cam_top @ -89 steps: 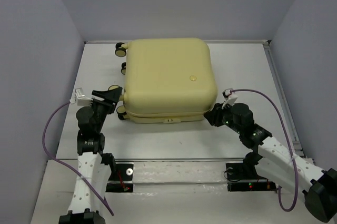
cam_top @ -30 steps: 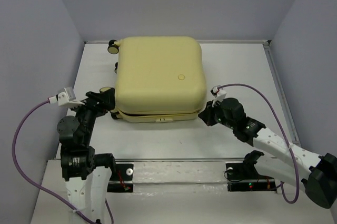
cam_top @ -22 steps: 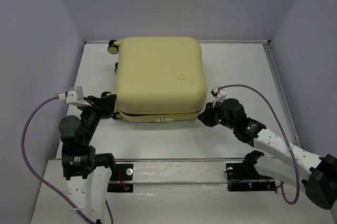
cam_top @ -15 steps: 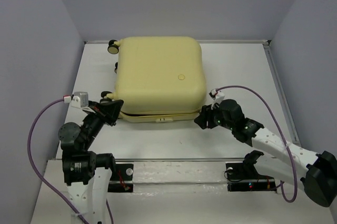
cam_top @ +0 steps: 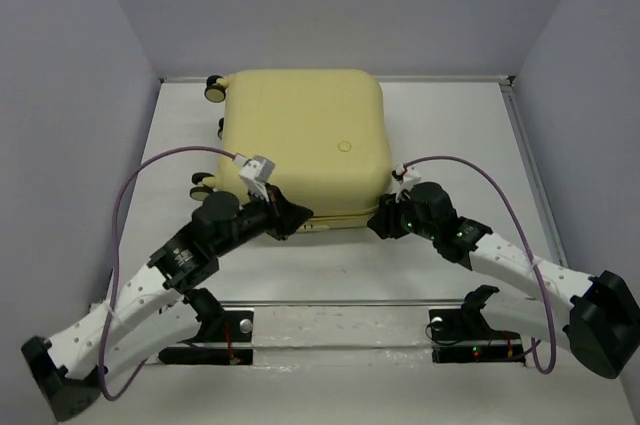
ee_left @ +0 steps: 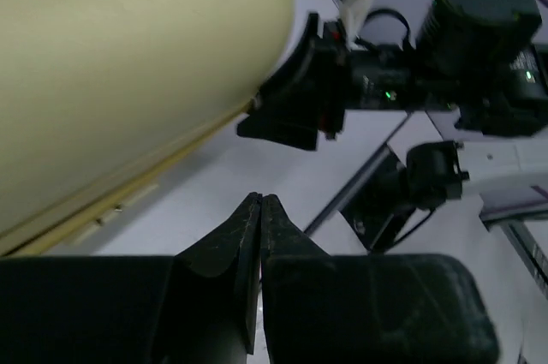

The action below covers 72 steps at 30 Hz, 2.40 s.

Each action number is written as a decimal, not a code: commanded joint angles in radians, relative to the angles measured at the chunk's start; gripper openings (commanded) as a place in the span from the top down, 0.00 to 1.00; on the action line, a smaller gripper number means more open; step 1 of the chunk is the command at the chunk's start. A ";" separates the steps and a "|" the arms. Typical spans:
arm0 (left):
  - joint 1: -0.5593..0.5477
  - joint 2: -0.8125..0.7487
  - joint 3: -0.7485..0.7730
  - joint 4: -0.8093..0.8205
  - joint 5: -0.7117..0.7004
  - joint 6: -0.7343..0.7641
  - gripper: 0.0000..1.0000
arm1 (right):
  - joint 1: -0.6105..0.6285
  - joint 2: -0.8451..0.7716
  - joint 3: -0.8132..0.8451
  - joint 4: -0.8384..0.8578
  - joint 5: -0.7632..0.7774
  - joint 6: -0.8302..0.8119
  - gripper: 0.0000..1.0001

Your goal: Pack the luggage

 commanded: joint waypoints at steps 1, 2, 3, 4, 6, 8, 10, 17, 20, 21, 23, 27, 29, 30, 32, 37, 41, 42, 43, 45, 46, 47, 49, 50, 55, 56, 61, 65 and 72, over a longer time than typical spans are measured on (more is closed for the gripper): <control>-0.459 0.112 0.017 0.094 -0.527 -0.048 0.86 | 0.000 0.005 0.077 0.038 0.027 -0.033 0.44; -0.525 0.134 -0.006 0.094 -0.578 -0.073 0.86 | 0.000 0.008 0.083 0.038 0.024 -0.033 0.42; -0.629 0.166 -0.026 0.094 -0.628 -0.143 0.86 | 0.000 0.013 0.092 0.038 0.015 -0.040 0.42; -0.666 0.176 -0.084 0.122 -0.702 -0.183 0.86 | 0.000 0.018 0.094 0.038 0.010 -0.042 0.45; -0.696 0.191 -0.148 0.201 -0.718 -0.242 0.86 | 0.000 0.030 0.097 0.038 0.010 -0.045 0.54; -0.696 0.226 -0.197 0.225 -0.733 -0.297 0.84 | 0.000 0.028 0.095 0.038 0.015 -0.046 0.70; -0.696 0.274 -0.199 0.235 -0.768 -0.309 0.81 | 0.000 0.010 0.088 0.041 0.004 -0.045 0.91; -0.558 0.426 -0.155 0.333 -0.792 -0.245 0.78 | 0.000 -0.091 0.060 -0.040 -0.026 -0.040 0.93; -0.495 0.456 -0.149 0.377 -0.825 -0.233 0.75 | 0.000 -0.120 0.062 -0.112 -0.023 -0.048 0.93; -0.493 0.453 -0.153 0.377 -0.843 -0.262 0.63 | 0.000 -0.127 0.057 -0.127 -0.013 -0.053 0.93; -0.496 0.415 -0.206 0.389 -0.865 -0.297 0.54 | 0.000 -0.148 0.048 -0.143 0.006 -0.056 0.93; -0.495 0.262 -0.337 0.343 -0.928 -0.440 0.33 | 0.000 -0.142 0.045 -0.137 0.006 -0.062 0.93; -0.495 0.144 -0.404 0.306 -0.963 -0.518 0.28 | 0.000 -0.133 0.048 -0.127 -0.002 -0.062 0.93; -0.495 0.101 -0.421 0.264 -0.972 -0.539 0.25 | 0.000 -0.128 0.049 -0.124 -0.005 -0.062 0.93; -0.495 -0.014 -0.460 0.172 -0.994 -0.587 0.24 | 0.000 -0.128 0.049 -0.118 -0.013 -0.062 0.93; -0.493 -0.223 -0.480 -0.072 -1.073 -0.707 0.23 | 0.000 -0.133 0.045 -0.109 -0.020 -0.057 0.93; -0.492 -0.332 -0.495 -0.163 -1.129 -0.779 0.20 | 0.000 -0.136 0.034 -0.104 -0.025 -0.053 0.93; -0.489 -0.346 -0.497 -0.179 -1.139 -0.782 0.20 | 0.000 -0.136 0.031 -0.104 -0.026 -0.053 0.93; -0.484 -0.358 -0.498 -0.180 -1.146 -0.782 0.20 | 0.000 -0.137 0.031 -0.104 -0.028 -0.053 0.93; -0.469 -0.351 -0.492 -0.182 -1.150 -0.782 0.21 | 0.000 -0.139 0.029 -0.104 -0.028 -0.054 0.93; -0.458 -0.329 -0.488 -0.176 -1.149 -0.773 0.22 | 0.000 -0.137 0.031 -0.106 -0.032 -0.053 0.93; -0.438 -0.315 -0.483 -0.168 -1.138 -0.762 0.23 | 0.000 -0.137 0.031 -0.106 -0.033 -0.053 0.93; -0.411 -0.263 -0.471 -0.163 -1.132 -0.754 0.28 | 0.000 -0.137 0.029 -0.104 -0.037 -0.053 0.93; -0.383 -0.251 -0.466 -0.157 -1.127 -0.750 0.28 | 0.000 -0.136 0.028 -0.104 -0.040 -0.053 0.93; -0.288 -0.208 -0.463 0.005 -1.069 -0.639 0.28 | 0.000 -0.147 0.013 -0.101 -0.048 -0.053 0.93; -0.267 -0.191 -0.460 0.024 -1.046 -0.626 0.28 | 0.000 -0.148 0.009 -0.101 -0.051 -0.051 0.93; -0.202 -0.176 -0.488 0.166 -0.971 -0.564 0.28 | 0.000 -0.157 -0.010 -0.097 -0.069 -0.043 0.93; -0.202 -0.252 -0.507 0.153 -0.950 -0.561 0.31 | 0.000 -0.159 -0.011 -0.095 -0.068 -0.043 0.93; -0.191 -0.267 -0.526 0.111 -0.936 -0.586 0.36 | 0.000 -0.147 -0.009 -0.081 -0.075 -0.043 0.93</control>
